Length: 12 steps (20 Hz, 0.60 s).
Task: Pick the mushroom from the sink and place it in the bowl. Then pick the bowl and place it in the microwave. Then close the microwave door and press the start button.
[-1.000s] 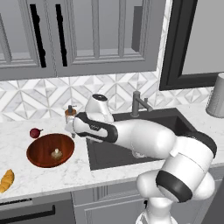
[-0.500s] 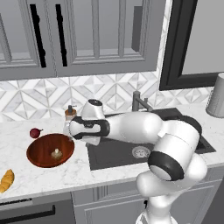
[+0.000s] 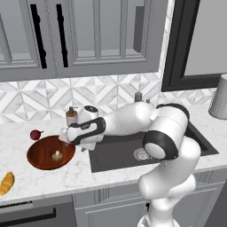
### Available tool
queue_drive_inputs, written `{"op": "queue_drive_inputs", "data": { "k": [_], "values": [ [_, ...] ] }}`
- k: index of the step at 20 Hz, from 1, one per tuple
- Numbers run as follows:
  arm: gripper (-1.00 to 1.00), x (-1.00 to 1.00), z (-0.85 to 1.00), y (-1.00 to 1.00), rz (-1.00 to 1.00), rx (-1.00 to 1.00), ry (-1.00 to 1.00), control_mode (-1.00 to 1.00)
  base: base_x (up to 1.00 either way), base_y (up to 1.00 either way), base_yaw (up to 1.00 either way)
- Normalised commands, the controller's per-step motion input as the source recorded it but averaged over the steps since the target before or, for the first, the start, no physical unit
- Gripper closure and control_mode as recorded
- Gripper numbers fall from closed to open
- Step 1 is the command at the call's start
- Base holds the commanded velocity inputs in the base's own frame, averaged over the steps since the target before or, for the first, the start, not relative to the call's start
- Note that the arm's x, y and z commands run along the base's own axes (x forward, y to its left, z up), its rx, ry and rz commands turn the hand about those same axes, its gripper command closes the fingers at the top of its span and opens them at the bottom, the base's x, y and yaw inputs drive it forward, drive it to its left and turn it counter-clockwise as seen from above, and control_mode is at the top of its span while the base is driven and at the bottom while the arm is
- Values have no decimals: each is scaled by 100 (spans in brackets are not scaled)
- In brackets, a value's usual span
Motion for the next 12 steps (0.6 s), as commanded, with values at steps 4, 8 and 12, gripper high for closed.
{"op": "queue_drive_inputs", "data": {
  "k": [4, 8, 12],
  "values": [
    [-100, 21, -25, 20, 0, 0, 1, -100, 0, 0, 0],
    [100, 7, -14, 30, 0, -1, 0, -100, 0, 0, 0],
    [100, 1, 0, 11, 0, 0, 0, -100, 0, 0, 0]
  ]
}}
